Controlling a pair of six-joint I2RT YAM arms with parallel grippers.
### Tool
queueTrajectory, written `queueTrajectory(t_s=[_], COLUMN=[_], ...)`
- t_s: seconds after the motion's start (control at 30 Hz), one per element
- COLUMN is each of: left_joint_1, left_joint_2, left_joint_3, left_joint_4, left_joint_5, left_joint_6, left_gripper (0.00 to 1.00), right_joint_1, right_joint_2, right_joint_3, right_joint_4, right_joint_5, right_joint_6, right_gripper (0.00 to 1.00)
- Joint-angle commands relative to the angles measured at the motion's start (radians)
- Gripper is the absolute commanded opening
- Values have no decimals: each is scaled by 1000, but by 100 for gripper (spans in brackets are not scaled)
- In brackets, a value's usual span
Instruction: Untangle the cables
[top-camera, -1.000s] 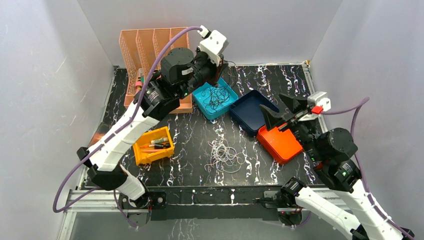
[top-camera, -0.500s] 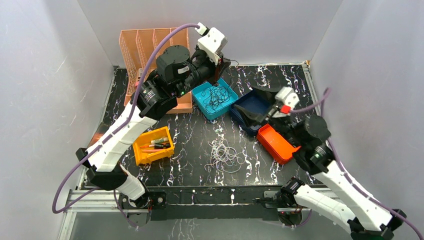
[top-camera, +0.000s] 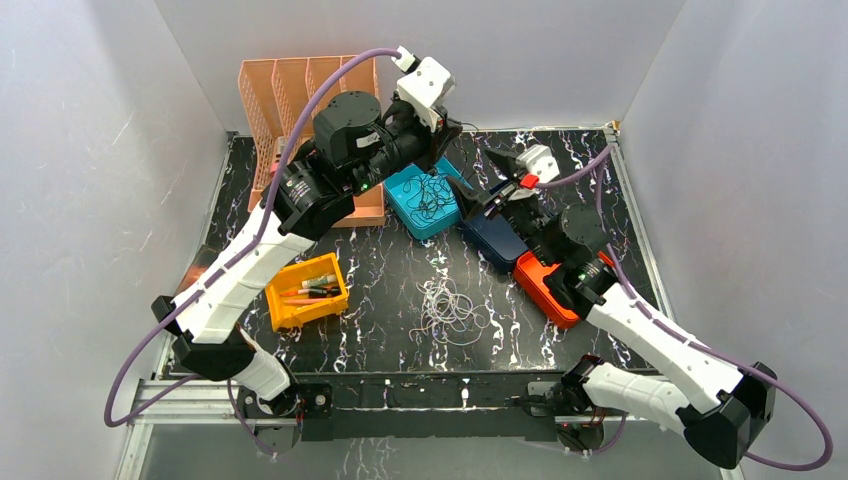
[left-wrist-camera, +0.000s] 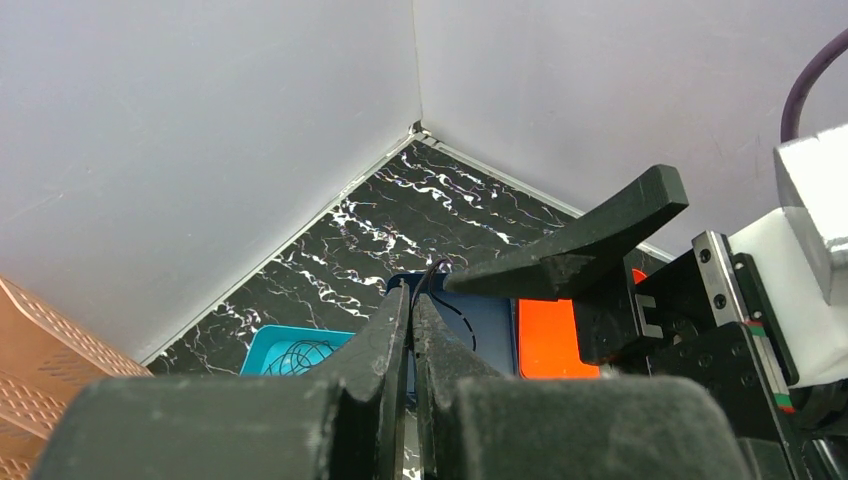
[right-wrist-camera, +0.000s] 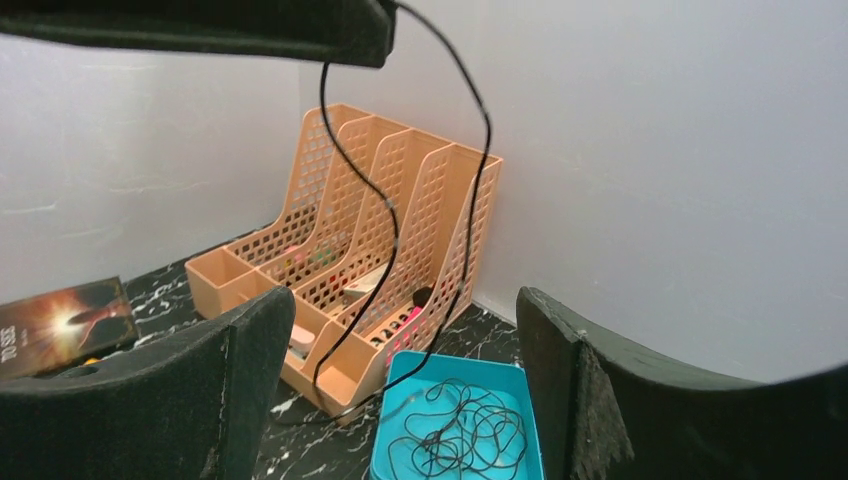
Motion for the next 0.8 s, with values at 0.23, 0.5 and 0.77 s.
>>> queueTrajectory(t_s=[0.23,0.5,0.77], left_joint_1=[3,2,2], left_joint_2=[-63,-107,-142], left_joint_3=[-12,-62,-132], left_joint_4=[9,43,79], left_joint_5=[61,75,55], left_joint_6=[-14,-20,-36], left_gripper=[0,0,14], right_joint_1=[-4,-3,-3], right_joint_2=[81,54,-6], right_joint_3=[100,92,74], right_joint_4=[117,77,-4], right_joint_5=[60,56,137], right_joint_6=[-38,-10,22], right_gripper=[75,25,0])
